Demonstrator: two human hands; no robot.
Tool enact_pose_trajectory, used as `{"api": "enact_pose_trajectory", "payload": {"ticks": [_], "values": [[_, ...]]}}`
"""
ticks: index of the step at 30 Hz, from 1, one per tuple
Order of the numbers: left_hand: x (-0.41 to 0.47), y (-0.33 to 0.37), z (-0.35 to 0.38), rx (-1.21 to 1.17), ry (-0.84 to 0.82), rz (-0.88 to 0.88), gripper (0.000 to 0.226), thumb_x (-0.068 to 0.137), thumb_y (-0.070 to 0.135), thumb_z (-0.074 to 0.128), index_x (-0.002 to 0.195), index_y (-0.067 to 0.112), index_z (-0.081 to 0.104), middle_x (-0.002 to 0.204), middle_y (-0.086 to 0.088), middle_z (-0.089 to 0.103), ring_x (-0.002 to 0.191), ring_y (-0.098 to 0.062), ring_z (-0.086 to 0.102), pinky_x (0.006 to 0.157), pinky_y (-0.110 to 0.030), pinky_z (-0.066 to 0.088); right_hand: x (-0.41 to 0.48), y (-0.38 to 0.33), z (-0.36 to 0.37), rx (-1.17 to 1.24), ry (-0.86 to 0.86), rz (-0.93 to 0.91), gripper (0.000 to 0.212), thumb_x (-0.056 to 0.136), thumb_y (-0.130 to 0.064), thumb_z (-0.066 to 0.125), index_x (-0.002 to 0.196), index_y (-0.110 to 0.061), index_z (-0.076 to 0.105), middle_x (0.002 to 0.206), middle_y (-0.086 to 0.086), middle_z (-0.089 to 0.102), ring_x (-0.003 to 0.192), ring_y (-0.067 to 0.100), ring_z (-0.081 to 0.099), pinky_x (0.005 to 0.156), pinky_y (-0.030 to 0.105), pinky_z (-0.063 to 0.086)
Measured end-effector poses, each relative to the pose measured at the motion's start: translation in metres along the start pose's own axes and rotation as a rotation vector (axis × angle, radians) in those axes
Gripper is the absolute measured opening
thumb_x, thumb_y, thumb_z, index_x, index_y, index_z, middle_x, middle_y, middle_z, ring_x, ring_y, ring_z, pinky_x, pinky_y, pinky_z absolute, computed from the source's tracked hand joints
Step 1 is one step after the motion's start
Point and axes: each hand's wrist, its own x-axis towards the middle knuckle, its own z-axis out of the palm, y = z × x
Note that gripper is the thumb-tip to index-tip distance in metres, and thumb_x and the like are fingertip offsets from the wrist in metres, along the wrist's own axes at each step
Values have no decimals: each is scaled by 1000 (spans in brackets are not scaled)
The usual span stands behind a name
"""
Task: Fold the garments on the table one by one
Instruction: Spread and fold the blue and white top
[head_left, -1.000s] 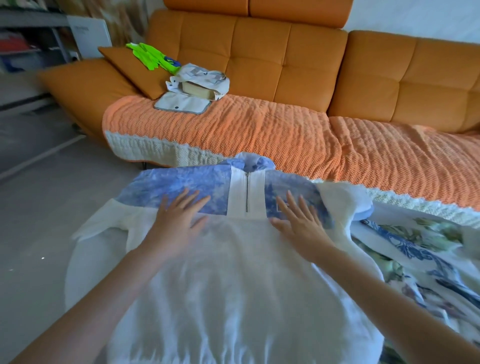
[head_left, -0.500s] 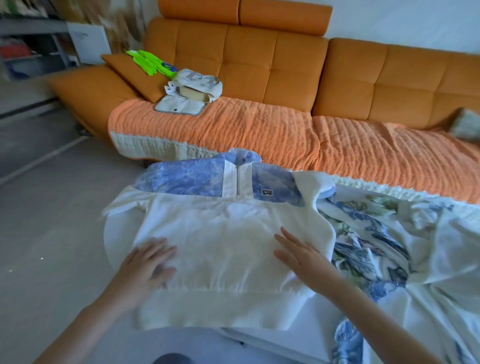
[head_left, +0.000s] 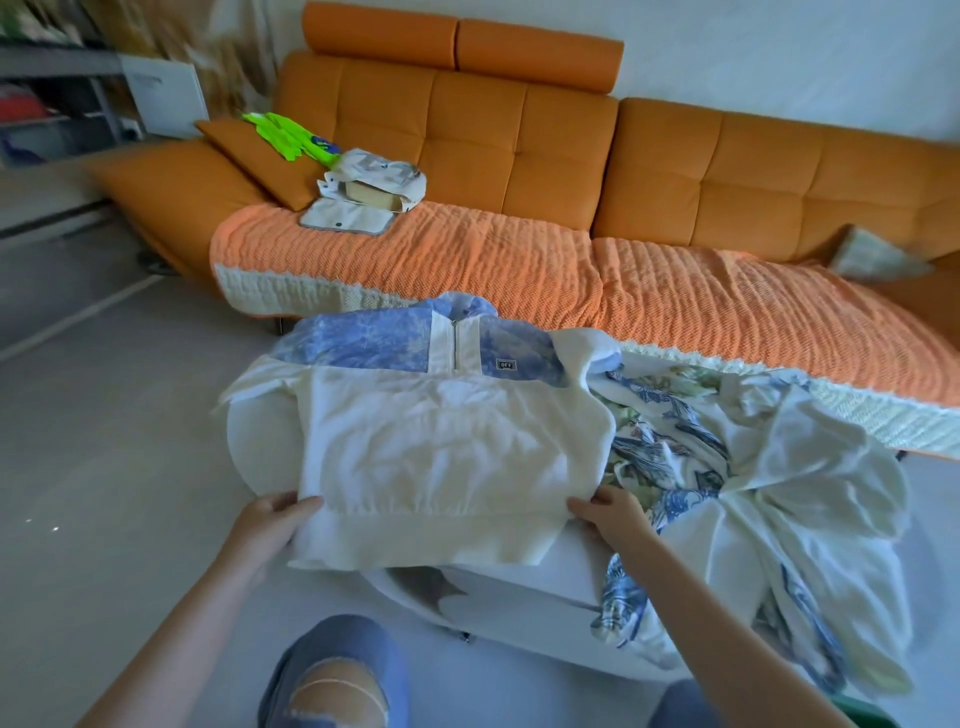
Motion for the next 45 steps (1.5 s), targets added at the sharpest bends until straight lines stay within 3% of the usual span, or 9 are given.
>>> {"api": "enact_pose_trajectory", "payload": {"ticks": [2, 11, 14, 19, 23, 27, 33, 39, 45], "values": [[-9, 5, 6, 3, 20, 33, 10, 87, 5, 60, 83, -3, 64, 53, -3, 61, 54, -12, 58, 51, -21, 41, -4, -7, 3, 34, -17, -14, 9, 83, -5, 68, 75, -7, 63, 72, 10, 63, 61, 22, 56, 61, 27, 47], [-20, 12, -2, -90, 105, 30, 19, 85, 12, 64, 103, 8, 57, 103, -21, 64, 81, -30, 60, 74, -39, 45, -17, -19, -2, 234, 82, -162, 29, 86, -23, 67, 96, 1, 52, 86, 10, 64, 72, 24, 60, 60, 36, 55], [-32, 16, -4, -33, 147, 58, 58, 67, 21, 75, 118, 8, 51, 87, -13, 65, 72, -26, 60, 65, -34, 47, -15, -16, -5, 125, 152, -142, 32, 79, -28, 74, 85, -8, 49, 82, 7, 58, 65, 19, 54, 51, 29, 44], [-48, 16, 2, 127, 136, 116, 47, 84, 5, 61, 127, 8, 41, 78, -5, 58, 67, -20, 57, 54, -31, 48, -13, 5, 1, -212, 11, -84, 33, 71, -34, 80, 77, -13, 55, 90, 9, 57, 67, 19, 56, 52, 23, 43], [-53, 14, 4, 241, 132, 188, 52, 87, 3, 54, 133, 18, 39, 79, -9, 57, 68, -30, 60, 66, -44, 55, -13, 17, 2, -218, -43, -46, 16, 79, -22, 68, 89, -15, 57, 108, 13, 53, 84, 23, 55, 60, 25, 42], [-52, 6, 4, 316, 168, 260, 36, 86, -1, 49, 118, 15, 56, 70, -9, 53, 59, -24, 49, 56, -29, 40, -17, 16, -5, 31, -6, -10, 30, 80, 1, 65, 102, -8, 48, 102, 15, 52, 77, 23, 55, 64, 31, 48], [-46, -1, -5, 220, 148, 233, 24, 86, 2, 55, 80, 21, 69, 86, -6, 67, 85, -26, 62, 69, -31, 48, -31, 6, -21, 49, 160, -111, 23, 75, 12, 58, 79, -11, 57, 76, 10, 54, 56, 22, 53, 56, 33, 48], [-47, -4, 0, 776, 179, 238, 14, 83, 12, 64, 93, 19, 70, 116, -13, 56, 105, -32, 50, 84, -37, 43, -43, 16, -24, -780, 20, -119, 16, 86, -32, 62, 94, -21, 52, 81, -4, 58, 58, 11, 54, 51, 25, 44], [-52, 46, 63, 890, 13, 563, 28, 91, 18, 54, 117, 22, 64, 143, -5, 42, 135, -20, 35, 108, -33, 26, -18, -5, -24, -531, 80, -259, 13, 87, -27, 60, 91, -15, 65, 69, -4, 60, 64, 15, 57, 65, 33, 52]]}}
